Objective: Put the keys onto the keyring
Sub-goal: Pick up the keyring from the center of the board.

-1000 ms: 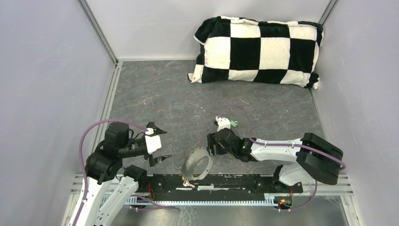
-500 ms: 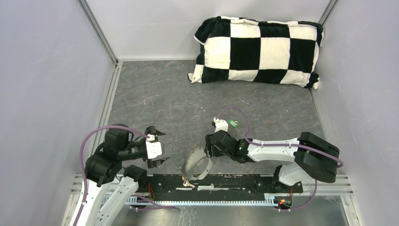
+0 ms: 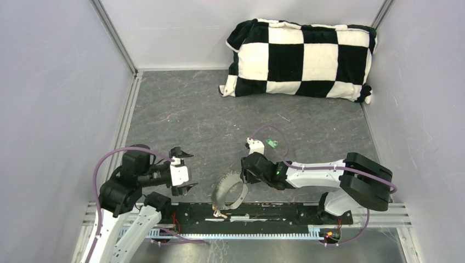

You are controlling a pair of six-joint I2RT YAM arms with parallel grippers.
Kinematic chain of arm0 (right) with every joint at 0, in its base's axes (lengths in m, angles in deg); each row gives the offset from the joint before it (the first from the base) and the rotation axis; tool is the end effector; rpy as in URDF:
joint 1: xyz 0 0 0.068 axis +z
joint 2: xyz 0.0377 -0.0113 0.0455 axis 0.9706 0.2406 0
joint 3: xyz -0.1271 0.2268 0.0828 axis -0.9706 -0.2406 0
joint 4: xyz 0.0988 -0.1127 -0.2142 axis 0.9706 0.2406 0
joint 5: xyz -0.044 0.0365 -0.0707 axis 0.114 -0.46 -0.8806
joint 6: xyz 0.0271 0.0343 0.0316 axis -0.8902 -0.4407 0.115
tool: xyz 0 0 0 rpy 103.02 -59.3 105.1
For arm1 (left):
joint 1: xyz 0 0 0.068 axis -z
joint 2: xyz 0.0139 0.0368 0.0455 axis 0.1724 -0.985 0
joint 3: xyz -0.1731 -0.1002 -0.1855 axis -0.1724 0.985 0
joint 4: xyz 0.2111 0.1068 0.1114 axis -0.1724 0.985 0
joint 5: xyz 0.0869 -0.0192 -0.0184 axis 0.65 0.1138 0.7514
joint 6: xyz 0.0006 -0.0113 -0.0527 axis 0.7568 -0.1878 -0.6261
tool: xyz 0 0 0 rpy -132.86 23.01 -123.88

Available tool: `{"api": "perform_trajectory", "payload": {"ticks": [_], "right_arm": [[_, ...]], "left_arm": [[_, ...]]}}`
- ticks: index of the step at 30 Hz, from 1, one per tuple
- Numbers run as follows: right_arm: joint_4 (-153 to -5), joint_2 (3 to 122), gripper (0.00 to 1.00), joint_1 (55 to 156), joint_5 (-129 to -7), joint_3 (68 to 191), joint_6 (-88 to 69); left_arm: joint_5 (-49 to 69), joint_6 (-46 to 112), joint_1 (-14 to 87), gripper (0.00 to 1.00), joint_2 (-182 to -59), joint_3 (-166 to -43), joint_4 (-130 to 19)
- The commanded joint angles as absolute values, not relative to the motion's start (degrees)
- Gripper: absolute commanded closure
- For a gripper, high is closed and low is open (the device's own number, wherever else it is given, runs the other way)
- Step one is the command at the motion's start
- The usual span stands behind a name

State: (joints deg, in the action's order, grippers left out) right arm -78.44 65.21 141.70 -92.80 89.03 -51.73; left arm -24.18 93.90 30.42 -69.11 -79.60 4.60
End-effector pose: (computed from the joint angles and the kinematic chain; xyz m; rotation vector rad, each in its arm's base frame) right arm 0.1203 0.2404 0.1515 -0.2174 2.4570 0.5704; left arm 0.0512 -0.0449 0.3155 1.4815 1.4132 -0.4978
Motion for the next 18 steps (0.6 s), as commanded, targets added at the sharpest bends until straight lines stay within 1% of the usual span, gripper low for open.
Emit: {"api": "perform_trajectory", "payload": {"ticks": [1,9,11,18], "right_arm": [[-81.4,66.0,0.55,142.1,-93.3,90.3,-52.0],[-81.2,67.4,0.60,142.3,-93.2,91.6,-51.0],[-81.1,67.4,0.64,142.3,-93.4,91.8,-50.5],[-81.8,66.7,0.83,142.2,-95.1,92.9,-48.0]], "left_arm": [[-26.0,96.6,30.5,0.00,-68.8,-80.2,4.8],[-26.2,96.9,30.5,0.00,-68.4,-80.0,4.8],[-26.3,96.9,30.5,0.00,-68.4,-80.0,4.8],[-26.7,97.3,30.5,0.00,-68.1,-79.6,4.8]]}}
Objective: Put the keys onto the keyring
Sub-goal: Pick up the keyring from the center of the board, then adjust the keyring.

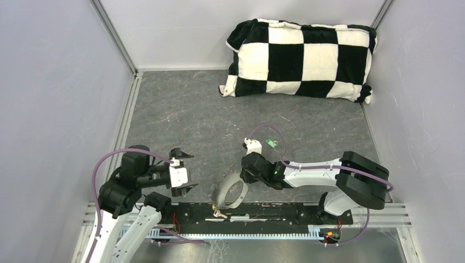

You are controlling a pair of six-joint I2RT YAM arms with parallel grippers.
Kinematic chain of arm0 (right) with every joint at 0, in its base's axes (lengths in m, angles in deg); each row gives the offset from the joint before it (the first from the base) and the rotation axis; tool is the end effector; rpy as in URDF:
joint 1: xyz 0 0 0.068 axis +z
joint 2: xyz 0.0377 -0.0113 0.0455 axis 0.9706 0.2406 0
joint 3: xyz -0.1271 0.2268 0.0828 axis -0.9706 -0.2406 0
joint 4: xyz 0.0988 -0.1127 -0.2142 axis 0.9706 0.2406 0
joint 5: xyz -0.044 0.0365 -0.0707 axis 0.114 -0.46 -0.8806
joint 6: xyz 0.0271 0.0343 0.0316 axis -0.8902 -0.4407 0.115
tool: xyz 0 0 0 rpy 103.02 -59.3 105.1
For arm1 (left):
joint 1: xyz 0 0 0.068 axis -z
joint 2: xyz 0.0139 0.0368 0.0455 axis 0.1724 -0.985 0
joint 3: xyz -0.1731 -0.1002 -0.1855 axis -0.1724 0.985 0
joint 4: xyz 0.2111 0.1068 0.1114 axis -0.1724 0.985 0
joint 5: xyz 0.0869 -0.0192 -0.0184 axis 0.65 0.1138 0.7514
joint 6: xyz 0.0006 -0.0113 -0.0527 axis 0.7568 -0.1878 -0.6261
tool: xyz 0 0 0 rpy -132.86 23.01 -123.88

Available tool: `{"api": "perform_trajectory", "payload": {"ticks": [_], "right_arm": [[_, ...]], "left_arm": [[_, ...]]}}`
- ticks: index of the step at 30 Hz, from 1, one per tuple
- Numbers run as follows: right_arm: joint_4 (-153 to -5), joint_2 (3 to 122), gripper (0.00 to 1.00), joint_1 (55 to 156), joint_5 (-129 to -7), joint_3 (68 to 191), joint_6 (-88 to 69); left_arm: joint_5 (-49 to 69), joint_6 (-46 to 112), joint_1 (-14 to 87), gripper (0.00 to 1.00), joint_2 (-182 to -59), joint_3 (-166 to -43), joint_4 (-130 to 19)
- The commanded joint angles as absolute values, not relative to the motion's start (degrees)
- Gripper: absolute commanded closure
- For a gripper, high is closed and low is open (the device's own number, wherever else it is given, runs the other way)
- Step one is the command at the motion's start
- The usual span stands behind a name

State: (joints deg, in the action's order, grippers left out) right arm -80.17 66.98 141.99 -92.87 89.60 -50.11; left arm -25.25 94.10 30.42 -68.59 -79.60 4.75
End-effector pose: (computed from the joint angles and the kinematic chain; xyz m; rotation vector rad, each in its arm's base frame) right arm 0.1215 0.2463 0.1486 -0.2547 2.4428 0.5687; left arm 0.0488 -0.0446 0.3159 1.4857 1.3928 -0.5112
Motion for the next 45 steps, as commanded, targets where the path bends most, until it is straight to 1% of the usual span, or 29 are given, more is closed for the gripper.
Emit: {"api": "perform_trajectory", "payload": {"ticks": [1,4,7,13,17,22,26,31,36,41,45], "right_arm": [[-81.8,66.6,0.86,142.2,-95.3,93.2,-47.6],[-82.8,66.2,0.94,142.3,-95.2,93.6,-45.5],[-84.4,66.1,1.00,142.3,-94.0,93.8,-43.0],[-87.7,64.6,1.00,142.2,-90.2,94.7,-36.4],[-93.3,59.7,1.00,142.3,-85.2,94.0,-30.5],[-99.0,54.9,0.99,142.3,-73.7,94.1,-24.9],[-101.0,54.3,0.98,142.3,-63.7,96.3,-23.3],[-101.4,54.2,0.97,142.2,-56.6,99.7,-22.6],[-100.9,54.1,0.96,142.3,-49.9,103.4,-21.9],[-100.3,54.7,0.95,142.4,-44.9,106.6,-21.1],[-100.5,55.5,0.94,142.7,-42.9,108.8,-20.8]], "left_arm": [[-26.8,97.4,30.5,0.00,-68.2,-79.6,4.8],[-27.2,97.4,30.5,0.00,-68.5,-80.0,4.8],[-27.4,97.6,30.5,0.00,-68.7,-80.1,4.8],[-28.0,97.6,30.5,0.00,-69.1,-79.9,4.8],[-29.0,97.8,30.5,0.00,-69.9,-79.3,4.7],[-30.5,96.5,30.5,0.00,-70.8,-77.7,0.4],[-32.3,95.7,30.5,0.00,-72.5,-77.9,-3.3],[-35.1,95.1,30.5,0.00,-75.1,-79.2,-3.9],[-38.0,96.3,30.4,0.00,-74.6,-77.9,-4.0],[-42.6,95.0,30.4,0.06,-75.1,-78.8,-3.7],[-47.2,92.6,30.5,0.17,-76.7,-80.5,-1.7]]}}
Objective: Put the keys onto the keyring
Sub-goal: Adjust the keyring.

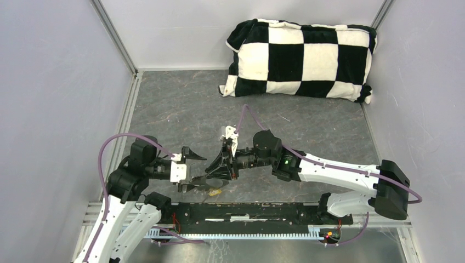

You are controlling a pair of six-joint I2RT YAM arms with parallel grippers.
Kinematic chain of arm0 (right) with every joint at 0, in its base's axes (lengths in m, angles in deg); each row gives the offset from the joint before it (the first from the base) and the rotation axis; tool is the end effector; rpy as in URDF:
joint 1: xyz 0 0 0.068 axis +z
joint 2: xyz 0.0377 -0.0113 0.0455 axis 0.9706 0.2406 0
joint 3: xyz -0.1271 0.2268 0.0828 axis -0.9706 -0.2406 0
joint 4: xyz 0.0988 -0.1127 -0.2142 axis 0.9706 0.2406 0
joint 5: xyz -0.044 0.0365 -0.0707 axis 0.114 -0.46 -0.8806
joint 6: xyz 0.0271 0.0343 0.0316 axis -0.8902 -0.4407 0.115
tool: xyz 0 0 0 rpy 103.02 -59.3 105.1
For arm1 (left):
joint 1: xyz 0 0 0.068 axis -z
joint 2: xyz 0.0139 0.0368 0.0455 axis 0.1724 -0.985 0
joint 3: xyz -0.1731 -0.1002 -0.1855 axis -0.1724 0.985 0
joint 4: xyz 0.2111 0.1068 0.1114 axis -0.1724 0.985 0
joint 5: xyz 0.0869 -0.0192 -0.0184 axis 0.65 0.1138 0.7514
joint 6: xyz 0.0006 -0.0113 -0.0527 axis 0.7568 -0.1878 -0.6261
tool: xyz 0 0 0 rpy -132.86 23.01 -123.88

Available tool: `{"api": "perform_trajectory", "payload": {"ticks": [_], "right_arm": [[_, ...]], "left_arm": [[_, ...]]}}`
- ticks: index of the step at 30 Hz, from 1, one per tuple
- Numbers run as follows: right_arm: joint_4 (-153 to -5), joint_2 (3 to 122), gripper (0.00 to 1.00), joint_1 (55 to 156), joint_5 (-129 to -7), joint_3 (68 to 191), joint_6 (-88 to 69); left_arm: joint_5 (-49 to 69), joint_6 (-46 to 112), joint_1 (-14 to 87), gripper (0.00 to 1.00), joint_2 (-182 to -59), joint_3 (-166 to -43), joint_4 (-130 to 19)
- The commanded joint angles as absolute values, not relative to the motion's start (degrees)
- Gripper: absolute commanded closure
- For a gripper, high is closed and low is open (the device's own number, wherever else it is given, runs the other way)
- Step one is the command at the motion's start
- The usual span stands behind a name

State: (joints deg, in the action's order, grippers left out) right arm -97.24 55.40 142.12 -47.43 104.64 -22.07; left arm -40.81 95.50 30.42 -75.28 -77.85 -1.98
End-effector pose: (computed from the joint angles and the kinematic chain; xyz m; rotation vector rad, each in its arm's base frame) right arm 0.1062 0.2809 0.3182 -1.1236 1.5303 1.4919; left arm 0.0716 -0.0595 0.3143 1.5385 1.2159 -0.7840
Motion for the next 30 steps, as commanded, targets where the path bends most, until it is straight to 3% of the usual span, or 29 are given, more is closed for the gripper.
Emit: {"api": "perform_trajectory", "payload": {"ticks": [1,4,10,13,16,20,24,30], "right_arm": [[-100.3,55.8,0.94,142.9,-42.7,109.2,-20.7],[-100.0,56.3,0.94,143.3,-42.2,110.6,-20.3],[-98.8,56.9,0.95,144.0,-42.8,112.0,-19.4],[-98.6,56.3,0.94,144.2,-43.1,112.1,-19.1],[-97.4,55.6,0.91,144.4,-43.5,112.4,-18.1],[-96.1,54.1,0.75,144.4,-43.6,112.1,-17.1],[-93.1,52.5,0.48,144.4,-44.2,112.6,-14.2],[-90.9,48.9,0.25,144.4,-47.9,112.6,-11.1]], "left_arm": [[-47.9,92.2,30.5,0.20,-77.1,-80.8,-1.1],[-49.3,90.7,30.5,0.35,-78.0,-81.7,-0.4],[-48.5,90.3,30.4,0.79,-78.4,-82.1,0.0],[-47.7,94.9,30.5,0.97,-78.1,-82.4,4.0],[-46.6,97.8,30.5,0.98,-77.5,-83.1,5.9],[-44.7,103.3,30.5,0.98,-76.3,-84.1,5.6],[-41.4,106.0,30.5,0.98,-72.4,-82.4,-1.1],[-37.4,109.2,30.4,0.98,-64.9,-78.4,-12.7]]}}
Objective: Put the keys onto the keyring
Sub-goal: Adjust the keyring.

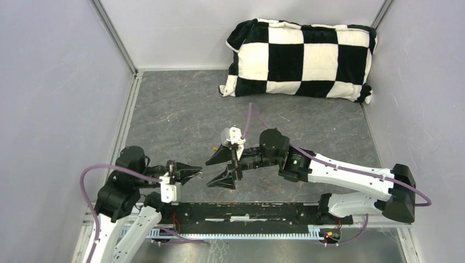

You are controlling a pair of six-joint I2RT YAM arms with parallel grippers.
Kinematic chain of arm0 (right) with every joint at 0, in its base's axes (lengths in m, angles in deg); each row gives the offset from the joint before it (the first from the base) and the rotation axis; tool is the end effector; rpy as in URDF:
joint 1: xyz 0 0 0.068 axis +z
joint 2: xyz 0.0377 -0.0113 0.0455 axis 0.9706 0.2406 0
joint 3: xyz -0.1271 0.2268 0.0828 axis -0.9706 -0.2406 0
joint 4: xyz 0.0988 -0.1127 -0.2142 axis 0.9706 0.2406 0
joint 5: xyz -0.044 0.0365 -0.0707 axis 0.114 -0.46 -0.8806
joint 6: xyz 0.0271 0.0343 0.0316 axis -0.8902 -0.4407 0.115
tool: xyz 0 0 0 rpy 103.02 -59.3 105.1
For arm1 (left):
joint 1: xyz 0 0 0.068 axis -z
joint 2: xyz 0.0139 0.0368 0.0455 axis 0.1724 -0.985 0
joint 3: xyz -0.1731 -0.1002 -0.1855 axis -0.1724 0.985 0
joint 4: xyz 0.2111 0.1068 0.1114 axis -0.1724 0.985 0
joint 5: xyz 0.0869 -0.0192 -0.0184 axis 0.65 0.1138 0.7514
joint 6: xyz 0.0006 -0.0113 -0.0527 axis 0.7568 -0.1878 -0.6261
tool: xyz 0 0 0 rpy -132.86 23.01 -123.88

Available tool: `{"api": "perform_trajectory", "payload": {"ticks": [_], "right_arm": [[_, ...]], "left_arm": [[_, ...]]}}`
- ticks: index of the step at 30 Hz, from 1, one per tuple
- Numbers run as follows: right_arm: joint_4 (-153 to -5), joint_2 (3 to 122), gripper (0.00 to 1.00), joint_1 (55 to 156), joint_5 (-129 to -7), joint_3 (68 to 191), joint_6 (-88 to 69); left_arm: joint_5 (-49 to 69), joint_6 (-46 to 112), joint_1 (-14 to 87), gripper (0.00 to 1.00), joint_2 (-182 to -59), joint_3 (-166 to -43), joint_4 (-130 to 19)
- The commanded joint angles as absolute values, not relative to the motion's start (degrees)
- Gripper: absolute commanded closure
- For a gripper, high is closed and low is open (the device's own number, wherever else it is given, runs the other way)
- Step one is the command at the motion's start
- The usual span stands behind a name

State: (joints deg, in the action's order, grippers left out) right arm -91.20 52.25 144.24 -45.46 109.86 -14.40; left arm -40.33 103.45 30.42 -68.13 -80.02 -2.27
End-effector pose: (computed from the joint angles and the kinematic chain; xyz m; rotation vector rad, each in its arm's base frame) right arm 0.0907 0.2748 0.3548 -1.2460 1.3528 1.4603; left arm 0.0443 -0.0491 0.3321 1.5796 0.9592 -0.5755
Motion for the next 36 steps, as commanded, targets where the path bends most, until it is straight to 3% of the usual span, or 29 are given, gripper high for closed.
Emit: {"api": "perform_trajectory", "payload": {"ticks": [1,11,15,24,36], "right_arm": [[-90.9,48.4,0.23,144.4,-48.7,112.5,-11.0],[-94.2,42.7,0.27,144.5,-59.1,108.7,-19.6],[-100.6,40.9,0.34,144.6,-62.0,103.1,-24.6],[-111.4,47.2,0.36,144.8,-65.5,102.1,-25.2],[-120.9,53.0,0.36,144.9,-70.7,104.2,-28.1]], "left_arm": [[-37.0,109.8,30.5,0.98,-64.0,-78.1,-14.1],[-30.0,105.2,30.5,0.98,-57.3,-71.0,-34.9],[-27.6,100.5,30.5,0.98,-58.1,-70.4,-41.0],[-24.9,86.7,30.5,0.98,-62.4,-74.4,-42.8],[-23.1,84.7,30.5,0.98,-61.2,-73.8,-42.8]]}}
